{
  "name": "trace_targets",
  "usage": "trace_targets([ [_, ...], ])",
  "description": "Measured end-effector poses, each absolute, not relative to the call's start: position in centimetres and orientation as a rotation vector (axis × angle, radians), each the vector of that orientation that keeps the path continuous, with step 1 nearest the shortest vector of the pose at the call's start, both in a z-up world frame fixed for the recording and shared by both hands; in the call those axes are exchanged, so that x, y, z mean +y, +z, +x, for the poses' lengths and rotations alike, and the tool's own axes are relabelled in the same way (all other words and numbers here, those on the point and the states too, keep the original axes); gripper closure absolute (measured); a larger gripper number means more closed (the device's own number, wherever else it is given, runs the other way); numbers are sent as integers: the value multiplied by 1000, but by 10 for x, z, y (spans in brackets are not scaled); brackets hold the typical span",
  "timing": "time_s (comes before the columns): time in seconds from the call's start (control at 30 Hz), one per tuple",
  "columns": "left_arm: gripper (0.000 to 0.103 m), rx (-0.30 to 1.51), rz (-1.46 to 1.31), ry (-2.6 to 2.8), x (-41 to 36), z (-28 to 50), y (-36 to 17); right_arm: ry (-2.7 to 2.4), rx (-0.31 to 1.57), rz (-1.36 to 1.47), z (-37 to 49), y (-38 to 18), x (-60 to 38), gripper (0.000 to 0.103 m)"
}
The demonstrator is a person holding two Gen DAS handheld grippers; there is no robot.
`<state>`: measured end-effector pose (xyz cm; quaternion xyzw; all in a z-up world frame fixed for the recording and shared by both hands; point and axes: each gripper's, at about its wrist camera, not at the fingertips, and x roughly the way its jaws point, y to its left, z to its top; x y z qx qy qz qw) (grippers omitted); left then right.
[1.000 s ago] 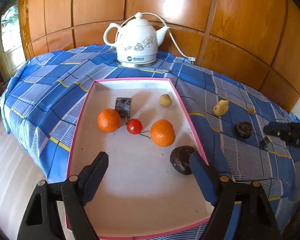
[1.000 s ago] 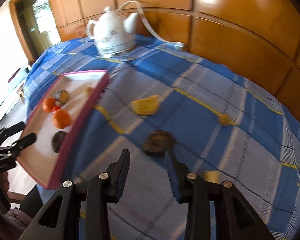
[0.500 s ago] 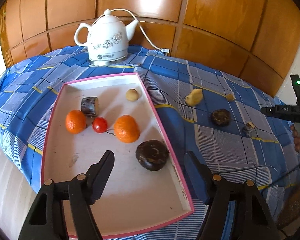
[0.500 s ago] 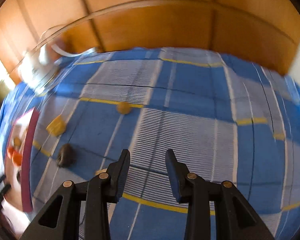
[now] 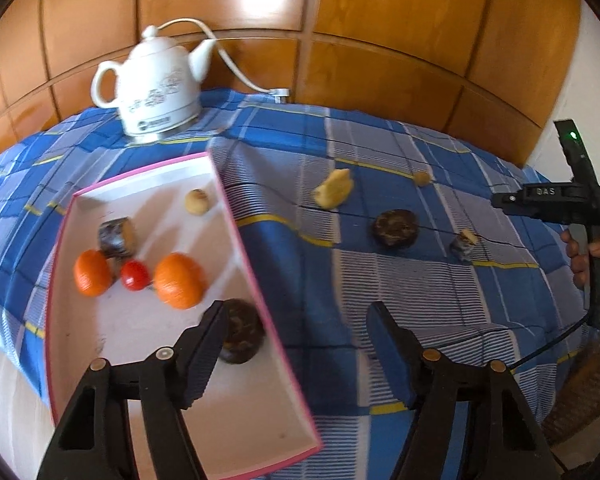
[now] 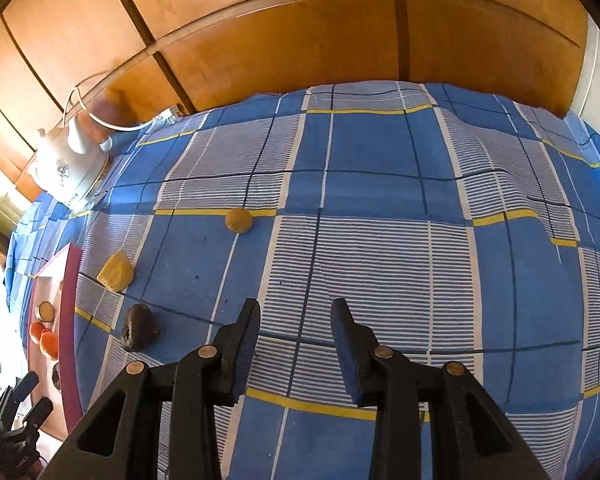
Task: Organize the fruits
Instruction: 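Reach the left gripper to the pale block with dark rind and grasp it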
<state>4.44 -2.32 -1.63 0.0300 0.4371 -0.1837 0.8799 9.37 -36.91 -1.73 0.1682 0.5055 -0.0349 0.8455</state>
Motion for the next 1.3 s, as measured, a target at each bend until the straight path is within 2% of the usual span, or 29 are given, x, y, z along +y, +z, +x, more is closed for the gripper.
trace_targets([
  [0.33, 34, 955, 97, -466, -69, 67, -19, -60, 1071, 353, 95, -17, -367, 66],
  [0.4, 41, 972, 96, -486, -80, 74, -22, -57, 1071, 351, 95, -17, -366, 66],
  [0.47, 44, 987, 101, -496, -91, 80, -26, -52, 1072, 349, 95, -17, -365, 66],
  [0.9, 44, 1013, 95, -566, -143, 104, -36, 16, 1084, 359, 97, -16, -356, 66],
  [1.13, 44, 947, 202, -737, -198, 87, -32, -27, 1062, 398, 95, -14, -366, 66],
  [1.3, 44, 955, 295, -795, -234, 89, -48, -31, 1059, 421, 95, -13, -370, 66],
])
